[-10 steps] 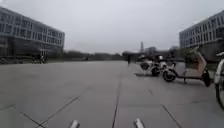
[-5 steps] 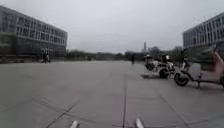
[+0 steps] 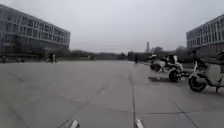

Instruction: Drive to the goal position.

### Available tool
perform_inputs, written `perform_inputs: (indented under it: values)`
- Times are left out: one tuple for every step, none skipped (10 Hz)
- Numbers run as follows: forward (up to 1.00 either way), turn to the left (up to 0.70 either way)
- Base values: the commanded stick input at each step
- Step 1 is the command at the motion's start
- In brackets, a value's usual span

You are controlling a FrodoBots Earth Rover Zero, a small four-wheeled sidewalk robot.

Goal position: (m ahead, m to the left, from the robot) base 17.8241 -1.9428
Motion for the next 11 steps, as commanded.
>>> perform_inputs:
  values:
    - [1.00, 0.02]
    - [1.00, 0.02]
    - [1.00, 0.02]
    - [1.00, 0.02]
    - [1.00, 0.02]
    - [1.00, 0.02]
    - [1.00, -0.10]
    - [1.00, -0.33]
    - [1.00, -0.35]
    - [1.00, -0.26]
    - [1.00, -0.02]
